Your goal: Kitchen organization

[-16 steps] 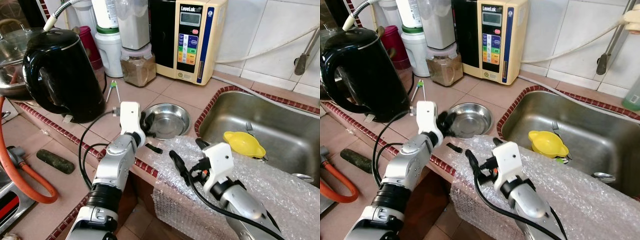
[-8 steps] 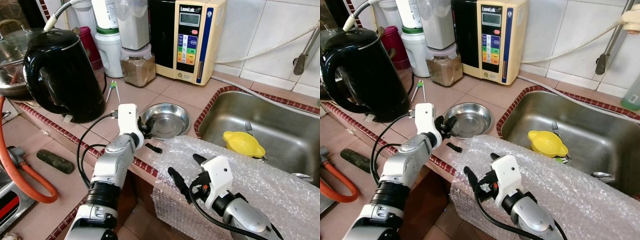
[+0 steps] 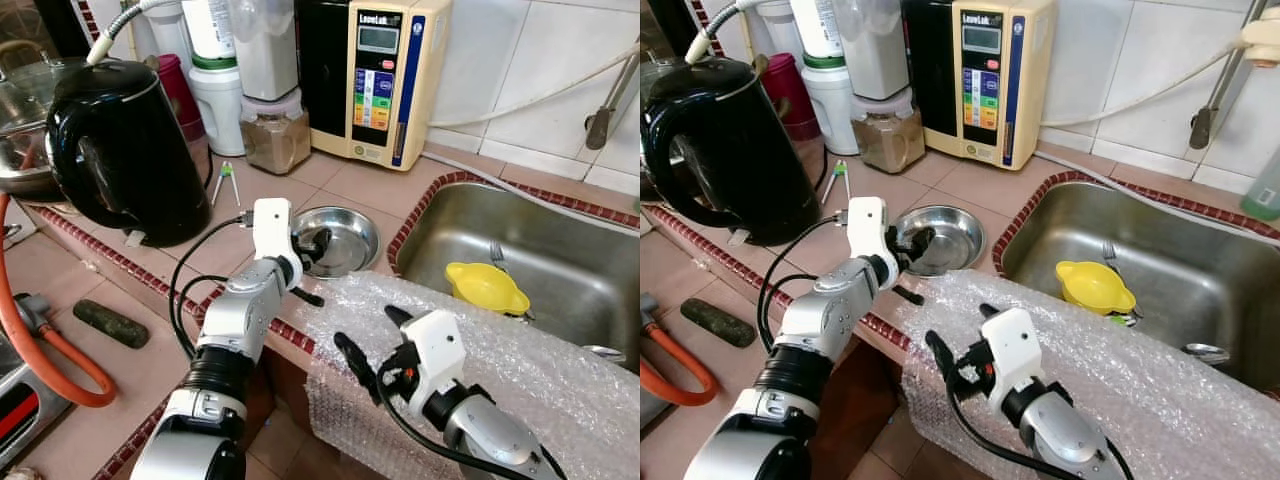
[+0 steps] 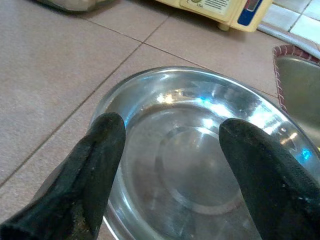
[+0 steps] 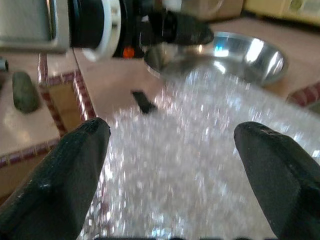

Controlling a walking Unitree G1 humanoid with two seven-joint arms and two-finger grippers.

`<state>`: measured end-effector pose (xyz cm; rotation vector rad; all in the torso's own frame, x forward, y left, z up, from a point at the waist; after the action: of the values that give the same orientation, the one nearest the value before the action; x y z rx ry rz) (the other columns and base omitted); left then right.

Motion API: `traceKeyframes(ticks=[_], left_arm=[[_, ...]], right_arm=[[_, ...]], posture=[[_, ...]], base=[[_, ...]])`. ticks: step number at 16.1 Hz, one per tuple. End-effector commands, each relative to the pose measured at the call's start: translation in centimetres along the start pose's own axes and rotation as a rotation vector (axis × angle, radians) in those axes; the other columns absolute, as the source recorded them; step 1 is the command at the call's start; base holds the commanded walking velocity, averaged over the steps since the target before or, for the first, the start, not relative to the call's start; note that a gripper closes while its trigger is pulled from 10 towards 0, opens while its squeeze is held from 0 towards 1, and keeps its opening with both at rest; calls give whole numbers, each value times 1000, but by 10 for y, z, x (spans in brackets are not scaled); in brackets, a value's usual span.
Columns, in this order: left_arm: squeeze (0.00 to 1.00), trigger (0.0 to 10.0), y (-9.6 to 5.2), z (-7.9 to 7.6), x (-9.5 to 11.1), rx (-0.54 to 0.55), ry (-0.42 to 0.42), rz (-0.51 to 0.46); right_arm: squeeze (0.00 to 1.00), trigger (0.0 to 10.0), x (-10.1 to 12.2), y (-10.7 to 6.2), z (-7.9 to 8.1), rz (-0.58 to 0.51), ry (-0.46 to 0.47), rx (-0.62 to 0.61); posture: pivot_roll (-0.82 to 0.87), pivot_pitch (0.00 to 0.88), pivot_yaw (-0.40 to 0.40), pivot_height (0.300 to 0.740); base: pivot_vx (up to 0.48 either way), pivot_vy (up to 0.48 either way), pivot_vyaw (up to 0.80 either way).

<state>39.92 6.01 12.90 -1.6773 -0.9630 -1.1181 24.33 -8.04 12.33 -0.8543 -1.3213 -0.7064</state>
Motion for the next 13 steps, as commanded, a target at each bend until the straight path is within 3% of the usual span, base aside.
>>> traceKeyframes(ticks=[1, 9, 10, 11, 13], left_arm=[[1000, 10000, 2, 6, 6, 29, 21, 0], [1000, 10000, -1, 41, -1, 125, 84, 86], [769, 10000, -1, 38, -7, 109, 71, 122], [0, 10000, -1, 35, -13, 97, 54, 148], [0, 10000, 0, 28, -23, 75, 13, 199]], right_arm=[[0, 10000, 17, 0, -1, -74, -9, -17], [0, 10000, 19, 2, -6, -95, -15, -52], [0, 10000, 19, 3, -5, -95, -14, -49], [0, 10000, 19, 4, -4, -95, -14, -46], [0, 10000, 19, 4, -3, -97, -17, -43]], posture=[[-57, 0, 93, 740], [-49, 0, 95, 740], [-46, 0, 95, 740], [-45, 0, 96, 740], [-48, 0, 99, 740]], base=[[0, 0, 0], [0, 0, 0], [0, 0, 0], [0, 0, 0], [0, 0, 0]])
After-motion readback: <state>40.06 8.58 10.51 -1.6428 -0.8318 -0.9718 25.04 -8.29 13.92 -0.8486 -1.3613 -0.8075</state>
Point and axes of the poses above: a point about 5 cm out from each wrist's last joint towards the gripper, its own y axis pointing out of the wrist towards the gripper, its own x axis along the axis of the wrist's last joint, z = x × y, the point moved 4 cm from there along y, pointing out of the wrist towards the gripper, and after that the axes turned 2 degrees about y, right-handed, at the moved point
